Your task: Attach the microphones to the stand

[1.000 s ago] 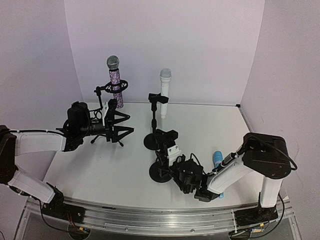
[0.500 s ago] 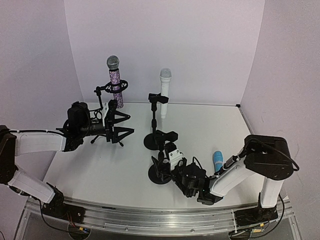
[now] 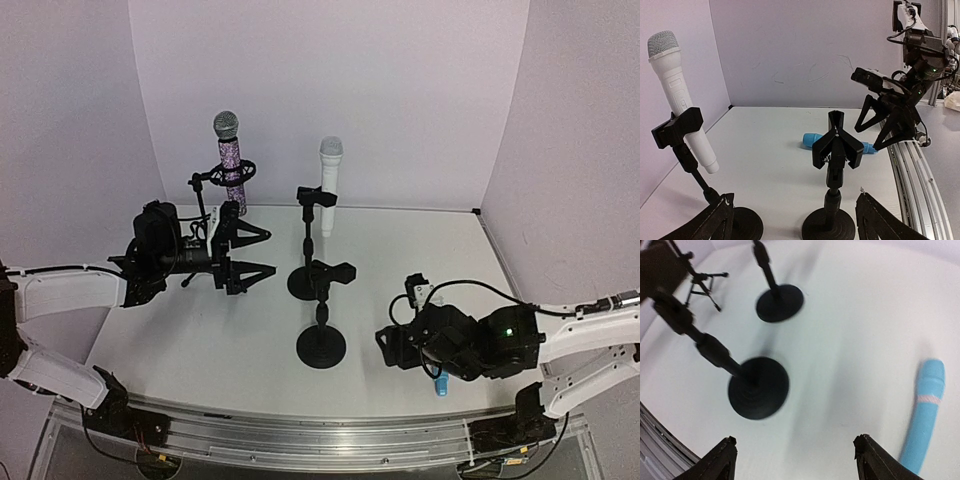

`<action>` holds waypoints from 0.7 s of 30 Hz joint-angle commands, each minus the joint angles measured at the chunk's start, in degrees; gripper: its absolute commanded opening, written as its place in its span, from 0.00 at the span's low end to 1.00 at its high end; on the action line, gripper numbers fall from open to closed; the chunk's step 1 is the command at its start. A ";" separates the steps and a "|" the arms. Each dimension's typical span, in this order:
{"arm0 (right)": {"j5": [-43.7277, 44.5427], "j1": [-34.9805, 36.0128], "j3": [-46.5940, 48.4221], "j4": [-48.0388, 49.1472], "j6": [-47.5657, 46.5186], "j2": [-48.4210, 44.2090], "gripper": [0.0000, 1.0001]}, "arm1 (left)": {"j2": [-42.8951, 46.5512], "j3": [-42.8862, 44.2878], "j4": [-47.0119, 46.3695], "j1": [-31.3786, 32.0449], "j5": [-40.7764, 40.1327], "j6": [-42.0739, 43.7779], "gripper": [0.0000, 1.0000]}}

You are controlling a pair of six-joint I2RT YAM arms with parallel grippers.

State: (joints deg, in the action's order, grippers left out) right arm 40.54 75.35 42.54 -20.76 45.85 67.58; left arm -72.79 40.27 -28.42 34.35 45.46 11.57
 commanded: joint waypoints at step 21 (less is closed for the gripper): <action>-39.03 -48.86 26.67 -36.84 -14.41 31.07 0.71 | 2.53 3.55 4.07 1.98 1.56 0.46 0.86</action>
State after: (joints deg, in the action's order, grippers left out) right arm 5.24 27.05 66.40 -56.74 36.60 97.09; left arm -72.16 41.34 -24.97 36.07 46.77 11.61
